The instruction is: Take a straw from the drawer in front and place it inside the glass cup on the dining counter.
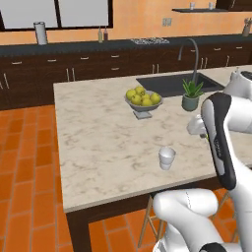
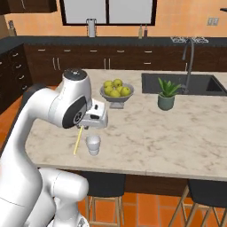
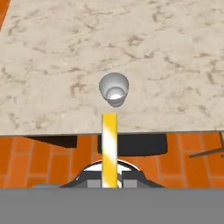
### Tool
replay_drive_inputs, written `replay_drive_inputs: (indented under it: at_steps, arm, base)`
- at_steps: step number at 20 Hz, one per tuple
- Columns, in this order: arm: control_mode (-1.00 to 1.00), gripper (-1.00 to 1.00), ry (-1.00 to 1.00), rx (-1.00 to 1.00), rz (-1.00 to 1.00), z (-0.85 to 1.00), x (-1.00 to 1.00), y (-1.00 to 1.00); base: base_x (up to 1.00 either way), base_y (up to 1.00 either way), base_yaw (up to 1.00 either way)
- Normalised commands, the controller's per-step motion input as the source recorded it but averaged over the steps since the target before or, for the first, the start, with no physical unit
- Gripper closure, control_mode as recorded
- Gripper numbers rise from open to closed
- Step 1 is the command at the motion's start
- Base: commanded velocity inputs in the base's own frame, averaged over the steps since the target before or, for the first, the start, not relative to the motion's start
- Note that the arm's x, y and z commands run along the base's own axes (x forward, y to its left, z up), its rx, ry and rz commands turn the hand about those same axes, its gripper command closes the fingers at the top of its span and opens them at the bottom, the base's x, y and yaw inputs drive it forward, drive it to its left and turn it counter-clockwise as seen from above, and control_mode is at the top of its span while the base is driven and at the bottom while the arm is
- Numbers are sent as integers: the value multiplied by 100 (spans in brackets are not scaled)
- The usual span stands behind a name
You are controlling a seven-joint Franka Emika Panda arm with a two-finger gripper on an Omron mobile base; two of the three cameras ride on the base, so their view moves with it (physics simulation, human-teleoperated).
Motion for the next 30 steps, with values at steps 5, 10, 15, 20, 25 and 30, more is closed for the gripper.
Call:
replay_drive_inputs:
  at_steps: [5,10,15,20,25,30]
  arm:
    - [-100,100,-29,29,32,85,-10,-5]
    - [-100,100,-29,26,56,21,1,0]
    - [-100,100,-7,22,52,-6,19,34]
    - [-100,100,0,25,34,-1,35,40]
    - [-100,100,0,29,22,-8,38,3]
    - [-100,100,0,30,18,-27,7,3]
  base:
    - [0,0,0]
    - [0,0,0]
    - [0,0,0]
    - [0,0,0]
    - [0,0,0]
    - [0,0,0]
